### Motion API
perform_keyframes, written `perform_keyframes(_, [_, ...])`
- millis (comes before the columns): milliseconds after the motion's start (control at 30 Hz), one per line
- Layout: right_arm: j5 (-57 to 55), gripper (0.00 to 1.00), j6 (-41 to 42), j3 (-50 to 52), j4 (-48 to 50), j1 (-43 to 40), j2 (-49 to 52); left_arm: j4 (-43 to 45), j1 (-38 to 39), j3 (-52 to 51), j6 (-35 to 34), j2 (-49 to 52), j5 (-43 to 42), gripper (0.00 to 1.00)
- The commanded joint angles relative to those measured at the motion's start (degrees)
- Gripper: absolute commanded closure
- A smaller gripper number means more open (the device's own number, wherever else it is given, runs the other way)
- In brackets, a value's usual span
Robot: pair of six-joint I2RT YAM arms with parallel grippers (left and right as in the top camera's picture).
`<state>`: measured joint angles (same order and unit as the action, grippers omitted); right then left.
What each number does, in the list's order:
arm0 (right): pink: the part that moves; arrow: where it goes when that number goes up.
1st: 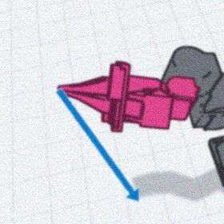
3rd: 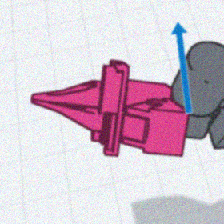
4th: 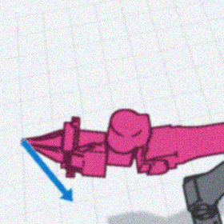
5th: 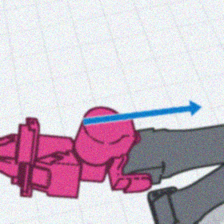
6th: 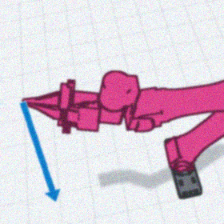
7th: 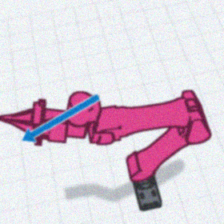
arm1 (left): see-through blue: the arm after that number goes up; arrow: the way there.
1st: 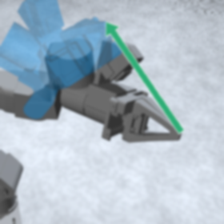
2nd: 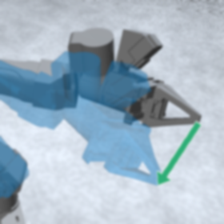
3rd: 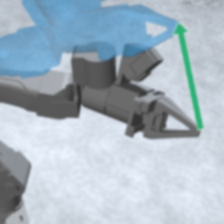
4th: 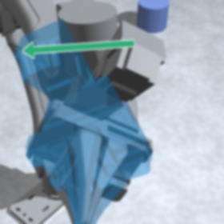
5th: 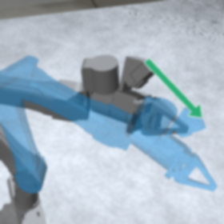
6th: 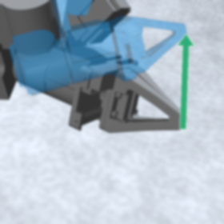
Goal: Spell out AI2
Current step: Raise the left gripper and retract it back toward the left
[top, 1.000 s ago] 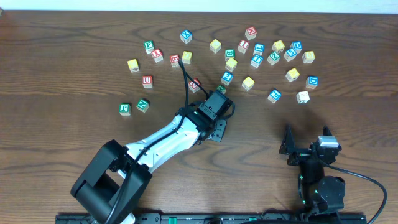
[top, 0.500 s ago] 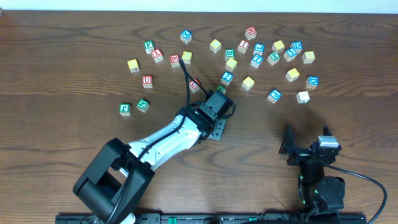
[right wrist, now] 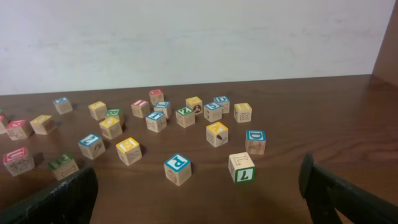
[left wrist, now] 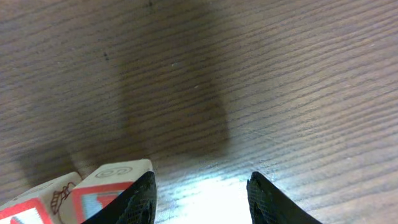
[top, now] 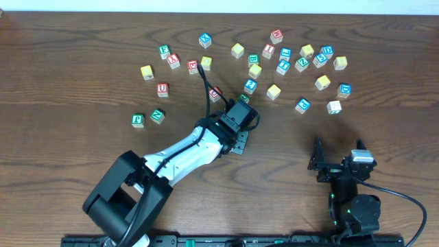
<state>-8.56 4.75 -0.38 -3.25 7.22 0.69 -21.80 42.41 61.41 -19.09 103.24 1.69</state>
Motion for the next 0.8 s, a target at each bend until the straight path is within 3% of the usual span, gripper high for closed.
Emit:
perform_keyframes(0, [0.0,0.01,-0.1,0.1,-0.3,-0.6,-0.3,0.3,-0.2,-0.7,-0.2,2.3,0.9,0.54])
perform_keyframes(767, [0.0,0.01,-0.1,0.1,-0.3,-0.6,-0.3,1.9,-0.2,-0.6,-0.2,2.3,1.4,0.54])
